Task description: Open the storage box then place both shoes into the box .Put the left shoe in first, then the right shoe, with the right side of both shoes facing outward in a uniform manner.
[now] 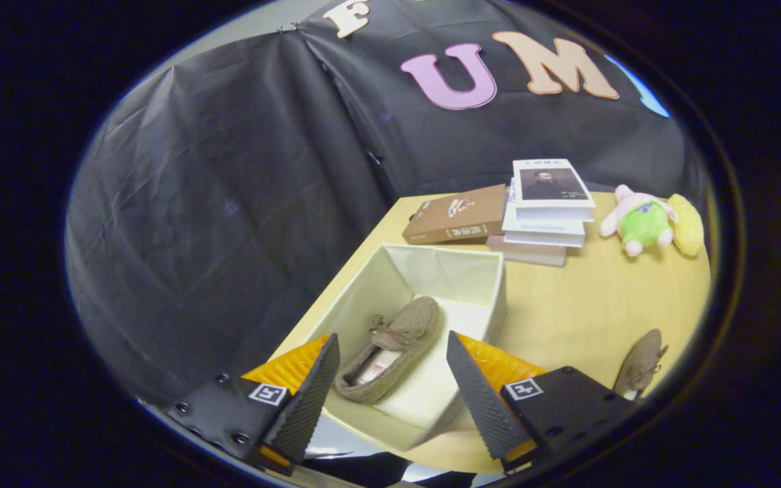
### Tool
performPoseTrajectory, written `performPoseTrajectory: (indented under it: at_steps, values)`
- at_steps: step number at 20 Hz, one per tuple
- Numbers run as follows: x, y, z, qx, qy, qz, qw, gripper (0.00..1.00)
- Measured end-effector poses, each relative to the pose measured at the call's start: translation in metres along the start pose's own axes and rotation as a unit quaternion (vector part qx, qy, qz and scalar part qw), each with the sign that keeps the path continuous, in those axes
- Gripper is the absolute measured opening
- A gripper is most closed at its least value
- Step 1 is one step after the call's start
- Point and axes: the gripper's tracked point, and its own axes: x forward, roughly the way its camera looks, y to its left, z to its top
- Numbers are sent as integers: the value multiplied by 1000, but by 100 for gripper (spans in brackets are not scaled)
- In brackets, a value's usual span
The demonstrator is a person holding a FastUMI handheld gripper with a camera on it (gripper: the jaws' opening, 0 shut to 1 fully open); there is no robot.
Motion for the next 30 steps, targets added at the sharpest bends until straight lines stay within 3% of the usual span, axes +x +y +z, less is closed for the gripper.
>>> performPoseTrajectory:
  at_steps: [11, 16, 21, 28, 30]
  values:
    - [-84, -145, 3, 7, -55, -101, 993, 100]
    - [-116, -214, -11, -9, -59, -176, 983, 100]
    - [-137, -277, -53, -24, -14, -235, 972, 100]
    - [-131, -333, -119, -12, 78, -257, 963, 99]
    - [-124, -343, -138, -6, 103, -256, 961, 84]
